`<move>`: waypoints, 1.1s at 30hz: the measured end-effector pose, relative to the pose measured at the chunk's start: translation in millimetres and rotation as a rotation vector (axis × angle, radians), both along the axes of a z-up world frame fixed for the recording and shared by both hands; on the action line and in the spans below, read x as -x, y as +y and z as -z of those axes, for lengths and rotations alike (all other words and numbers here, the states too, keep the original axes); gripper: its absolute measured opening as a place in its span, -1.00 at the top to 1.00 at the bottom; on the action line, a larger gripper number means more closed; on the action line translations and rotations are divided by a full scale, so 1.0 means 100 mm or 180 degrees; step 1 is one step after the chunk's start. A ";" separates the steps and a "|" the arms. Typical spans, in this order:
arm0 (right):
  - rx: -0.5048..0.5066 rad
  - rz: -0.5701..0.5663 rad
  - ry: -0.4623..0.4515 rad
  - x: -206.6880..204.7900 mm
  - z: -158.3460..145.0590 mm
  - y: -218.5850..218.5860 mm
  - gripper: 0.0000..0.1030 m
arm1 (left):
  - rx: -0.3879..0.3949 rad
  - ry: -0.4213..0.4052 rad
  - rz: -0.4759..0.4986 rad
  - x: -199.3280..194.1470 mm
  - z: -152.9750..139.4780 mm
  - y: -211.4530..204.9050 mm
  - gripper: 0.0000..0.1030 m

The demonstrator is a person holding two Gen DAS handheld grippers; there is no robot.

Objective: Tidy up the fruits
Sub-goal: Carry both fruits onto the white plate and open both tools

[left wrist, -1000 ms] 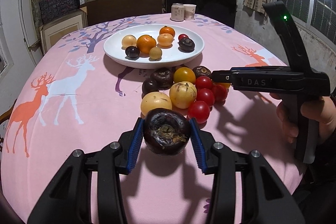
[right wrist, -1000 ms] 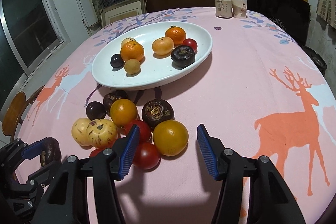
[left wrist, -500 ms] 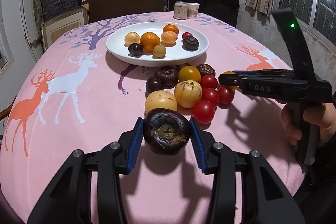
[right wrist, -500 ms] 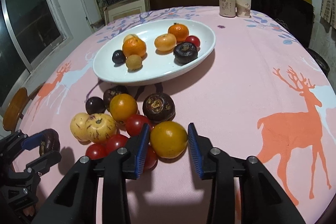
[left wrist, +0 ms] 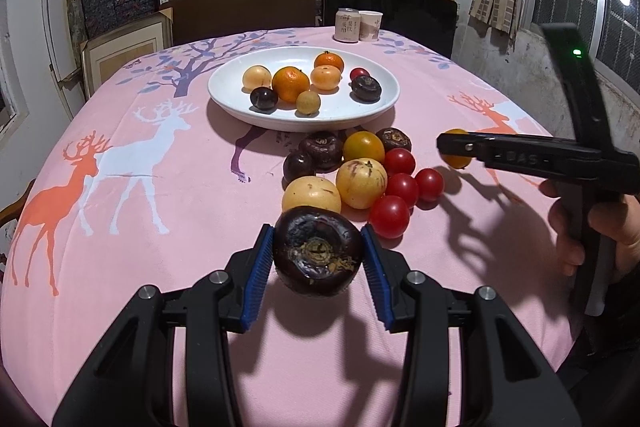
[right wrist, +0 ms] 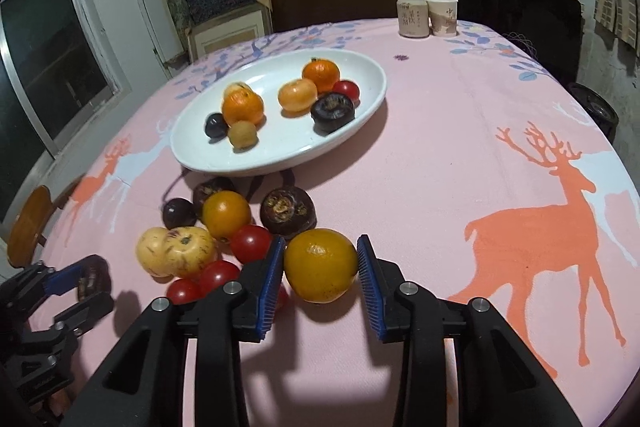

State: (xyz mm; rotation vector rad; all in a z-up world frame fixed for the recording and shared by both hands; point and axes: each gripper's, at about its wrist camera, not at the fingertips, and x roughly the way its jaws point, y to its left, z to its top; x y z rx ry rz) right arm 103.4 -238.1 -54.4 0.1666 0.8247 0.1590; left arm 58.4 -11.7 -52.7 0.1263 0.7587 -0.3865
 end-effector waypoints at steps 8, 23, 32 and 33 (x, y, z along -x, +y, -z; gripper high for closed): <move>-0.0077 -0.0078 -0.0142 0.07 -0.27 -0.10 0.28 | 0.0033 -0.0144 -0.0054 -0.26 -0.28 0.02 0.16; -0.0083 -0.0151 -0.0327 -0.86 -0.76 -0.03 0.28 | -0.0052 -0.0298 -0.0141 -1.56 -0.62 -0.28 0.16; -0.0168 -0.0168 -0.0220 -1.60 -0.56 0.00 0.28 | -0.0218 -0.0120 -0.0206 -2.51 -0.38 -0.55 0.16; -0.0176 -0.0168 -0.0188 -1.66 -0.51 0.01 0.28 | -0.0256 -0.0101 -0.0222 -2.59 -0.35 -0.57 0.16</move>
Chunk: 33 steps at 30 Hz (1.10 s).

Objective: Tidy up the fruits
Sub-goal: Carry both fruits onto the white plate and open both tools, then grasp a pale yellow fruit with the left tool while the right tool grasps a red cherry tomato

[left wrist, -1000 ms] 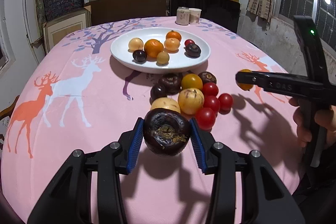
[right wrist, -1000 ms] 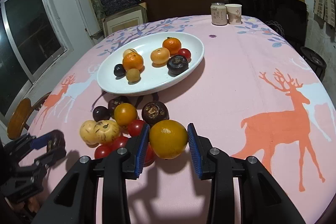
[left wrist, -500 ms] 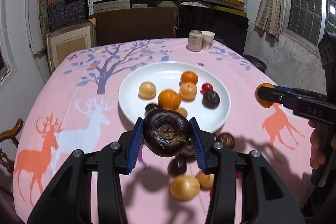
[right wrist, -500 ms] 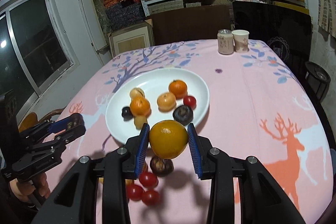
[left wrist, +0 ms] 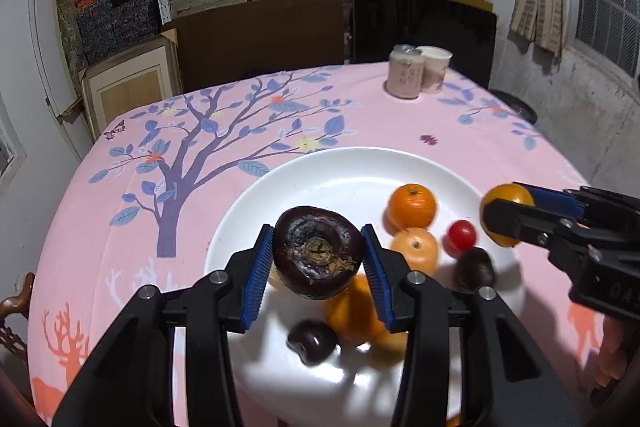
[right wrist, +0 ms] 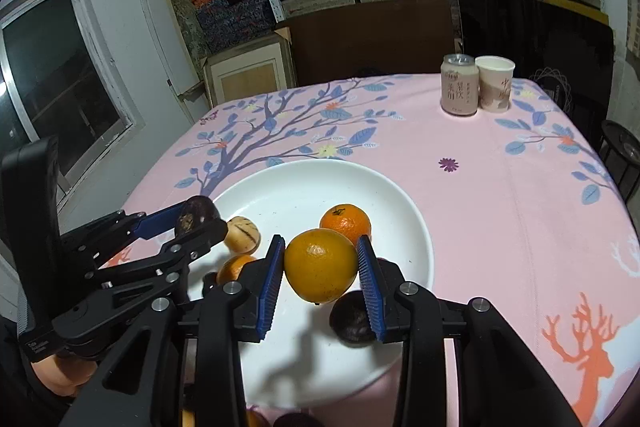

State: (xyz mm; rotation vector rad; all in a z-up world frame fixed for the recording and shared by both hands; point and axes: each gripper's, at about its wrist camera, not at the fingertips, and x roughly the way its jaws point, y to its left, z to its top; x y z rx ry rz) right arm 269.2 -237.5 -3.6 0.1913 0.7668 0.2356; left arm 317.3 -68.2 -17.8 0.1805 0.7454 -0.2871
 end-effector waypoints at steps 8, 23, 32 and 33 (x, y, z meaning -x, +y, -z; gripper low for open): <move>0.0021 -0.0045 0.0039 -0.21 0.21 0.03 0.27 | -0.0064 0.0137 -0.0090 -0.38 0.22 -0.05 0.15; -0.0347 0.0074 -0.0119 0.21 0.03 -0.22 -0.31 | 0.0157 -0.0016 -0.0170 0.11 0.04 0.21 -0.57; -0.0411 0.0125 -0.0086 1.08 0.07 -0.24 -0.31 | 0.0154 0.0090 0.0110 1.20 0.07 0.49 -0.68; -0.0400 0.0196 -0.0129 1.25 0.08 -0.24 -0.31 | 0.0142 0.0120 0.0130 1.30 0.10 0.50 -0.68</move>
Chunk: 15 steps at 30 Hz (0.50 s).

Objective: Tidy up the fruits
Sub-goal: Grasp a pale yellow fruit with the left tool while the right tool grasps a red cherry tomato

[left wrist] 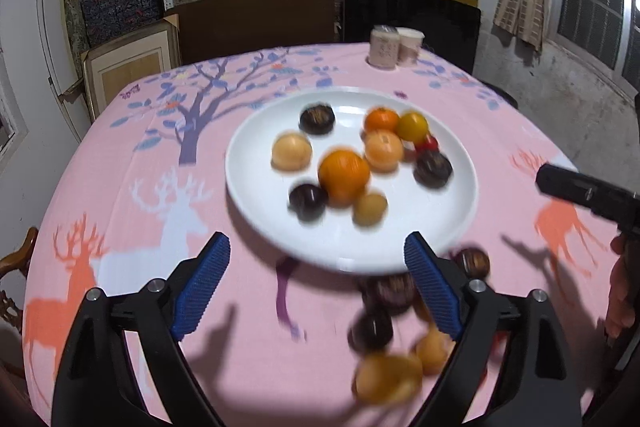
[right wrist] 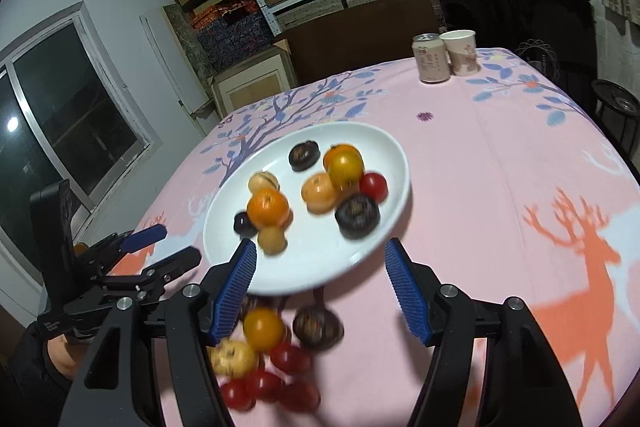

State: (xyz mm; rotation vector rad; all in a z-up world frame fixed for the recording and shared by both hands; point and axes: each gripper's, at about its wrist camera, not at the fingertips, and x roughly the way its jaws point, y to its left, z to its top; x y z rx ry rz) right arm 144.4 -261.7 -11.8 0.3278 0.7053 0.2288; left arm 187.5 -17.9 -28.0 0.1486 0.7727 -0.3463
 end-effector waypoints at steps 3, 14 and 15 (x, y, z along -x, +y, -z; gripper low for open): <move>0.0036 0.0058 -0.0147 0.40 0.02 0.03 -0.31 | 0.0001 0.0149 0.0082 0.34 0.15 0.06 -0.68; 0.0092 0.0003 -0.0192 0.97 0.02 0.15 -0.31 | -0.0273 0.0368 0.0153 0.59 0.54 -0.08 -0.48; 0.0101 0.0000 -0.0206 0.99 0.02 0.15 -0.31 | -0.0282 0.0407 0.0174 0.57 0.56 -0.11 -0.41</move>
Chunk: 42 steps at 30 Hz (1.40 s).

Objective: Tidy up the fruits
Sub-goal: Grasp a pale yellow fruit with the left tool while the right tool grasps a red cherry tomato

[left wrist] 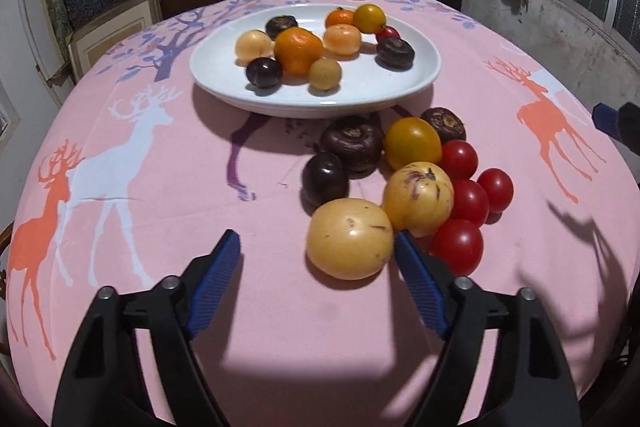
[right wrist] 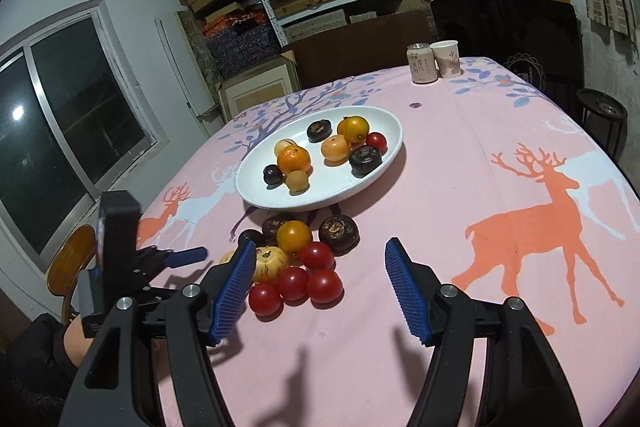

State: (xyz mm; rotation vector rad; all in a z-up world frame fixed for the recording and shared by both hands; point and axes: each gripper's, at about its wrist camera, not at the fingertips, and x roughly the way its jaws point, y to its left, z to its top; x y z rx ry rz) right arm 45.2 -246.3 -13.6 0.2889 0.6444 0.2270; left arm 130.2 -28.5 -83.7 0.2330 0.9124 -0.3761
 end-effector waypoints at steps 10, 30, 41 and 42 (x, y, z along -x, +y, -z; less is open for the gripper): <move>0.0290 -0.0122 0.0379 -0.07 0.20 0.12 -0.31 | 0.0147 -0.0055 0.0089 0.12 -0.12 -0.04 0.18; 0.0704 -0.0466 0.0752 -0.54 0.57 0.52 0.05 | 0.0394 -0.0061 0.0078 0.36 -0.21 0.15 0.17; 0.0823 -0.0533 0.0823 -0.49 0.62 0.49 0.24 | 0.0386 -0.0087 0.0077 0.38 -0.24 0.14 0.17; 0.0865 -0.0540 0.0815 -0.49 0.62 0.49 0.24 | 0.0384 -0.0090 0.0075 0.39 -0.24 0.14 0.17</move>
